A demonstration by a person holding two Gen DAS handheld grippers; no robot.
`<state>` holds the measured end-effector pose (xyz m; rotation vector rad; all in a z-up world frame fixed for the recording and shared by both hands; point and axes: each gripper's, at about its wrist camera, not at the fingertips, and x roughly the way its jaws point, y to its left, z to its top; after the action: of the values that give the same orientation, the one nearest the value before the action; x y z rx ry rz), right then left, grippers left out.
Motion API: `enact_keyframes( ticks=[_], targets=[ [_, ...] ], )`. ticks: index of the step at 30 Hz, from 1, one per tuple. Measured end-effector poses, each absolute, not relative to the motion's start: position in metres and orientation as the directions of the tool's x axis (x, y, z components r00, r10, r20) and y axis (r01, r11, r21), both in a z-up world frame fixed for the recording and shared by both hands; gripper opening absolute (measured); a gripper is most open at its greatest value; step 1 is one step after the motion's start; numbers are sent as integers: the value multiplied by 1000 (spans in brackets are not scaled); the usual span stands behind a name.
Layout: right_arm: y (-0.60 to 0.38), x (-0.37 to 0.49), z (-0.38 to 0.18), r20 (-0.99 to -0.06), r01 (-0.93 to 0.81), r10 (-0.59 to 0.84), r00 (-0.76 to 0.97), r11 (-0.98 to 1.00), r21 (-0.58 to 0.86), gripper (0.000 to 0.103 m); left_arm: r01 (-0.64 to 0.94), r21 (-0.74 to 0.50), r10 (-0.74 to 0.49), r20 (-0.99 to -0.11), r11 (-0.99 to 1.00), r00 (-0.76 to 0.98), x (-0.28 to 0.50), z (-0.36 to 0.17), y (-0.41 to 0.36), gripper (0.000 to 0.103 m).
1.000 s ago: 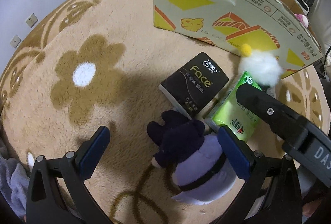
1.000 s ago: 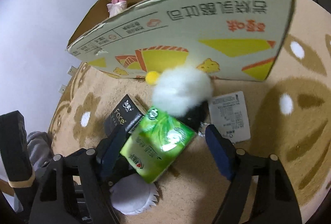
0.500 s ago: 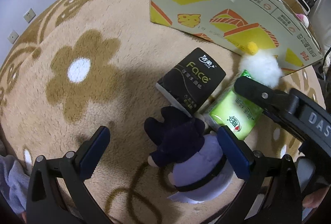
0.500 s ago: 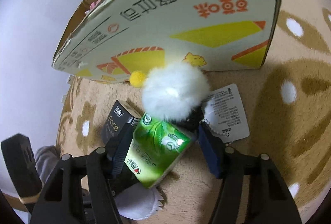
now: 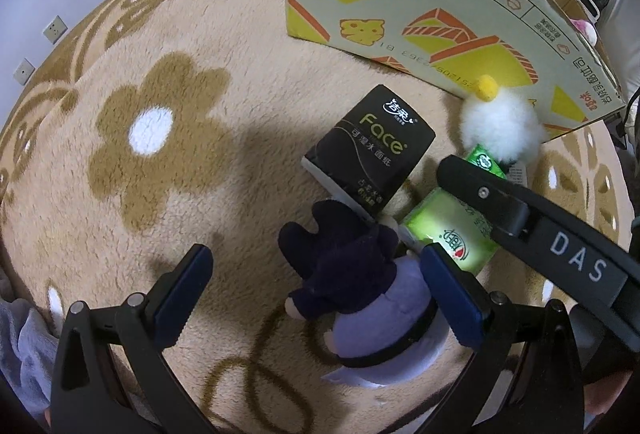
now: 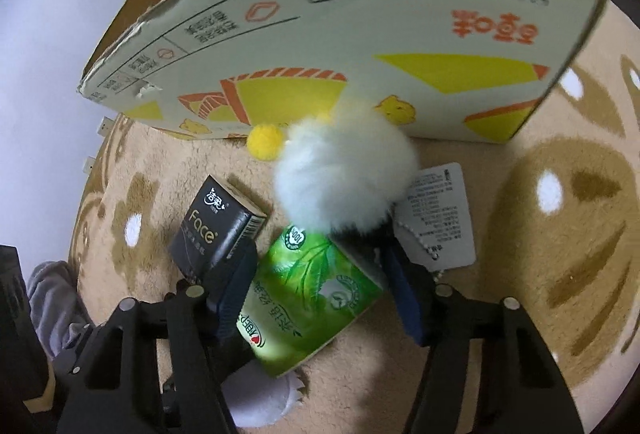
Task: Organize soft objects
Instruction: 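Grasp and lift the purple plush with the left gripper while the right gripper lifts the green tissue pack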
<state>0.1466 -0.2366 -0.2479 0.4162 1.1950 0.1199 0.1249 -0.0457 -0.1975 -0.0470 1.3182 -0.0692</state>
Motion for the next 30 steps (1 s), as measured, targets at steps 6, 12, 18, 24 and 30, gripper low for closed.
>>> enact_keyframes(
  ticks=[6,12,18,24,30],
  targets=[
    [-251,139,-243,-874,144,285,394,920,365,63,34,-112,-117,-965,993,234,124,-194,-42,102],
    [-268,128,-234,-874,145,261,409,927,345,63,73,-147,-159,-964,986,214,120,-192,-52,102],
    [-287,118,-226,-872,165,225,434,932,323,63,97,-141,-159,-964,985,215,119,-195,-66,88],
    [-293,110,-220,-863,165,227,451,929,330,62,125,-193,-219,-945,973,243,114,-190,-78,56],
    [-292,106,-210,-849,151,230,476,929,337,59,145,-172,-208,-936,974,284,106,-178,-99,44]
  ],
)
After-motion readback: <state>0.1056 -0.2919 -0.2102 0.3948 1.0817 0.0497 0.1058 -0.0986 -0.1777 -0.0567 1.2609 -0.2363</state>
